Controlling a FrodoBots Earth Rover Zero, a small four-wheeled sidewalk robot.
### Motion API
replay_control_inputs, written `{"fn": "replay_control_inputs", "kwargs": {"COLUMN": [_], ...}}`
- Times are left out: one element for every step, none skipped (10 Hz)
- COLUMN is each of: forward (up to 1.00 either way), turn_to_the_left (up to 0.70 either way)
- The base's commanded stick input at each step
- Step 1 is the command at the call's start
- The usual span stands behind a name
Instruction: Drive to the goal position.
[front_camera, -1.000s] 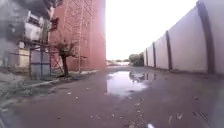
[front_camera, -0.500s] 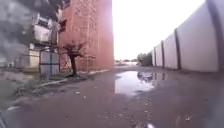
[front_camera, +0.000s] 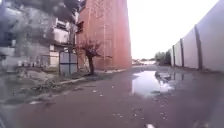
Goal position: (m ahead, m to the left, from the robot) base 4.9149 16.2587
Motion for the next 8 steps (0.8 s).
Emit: {"fn": "replay_control_inputs", "kwargs": {"forward": [0.0,0.0,0.0,0.0,0.0,0.0,0.0,0.0], "turn_to_the_left": [1.0,1.0,1.0,1.0,1.0,1.0,1.0,1.0]}}
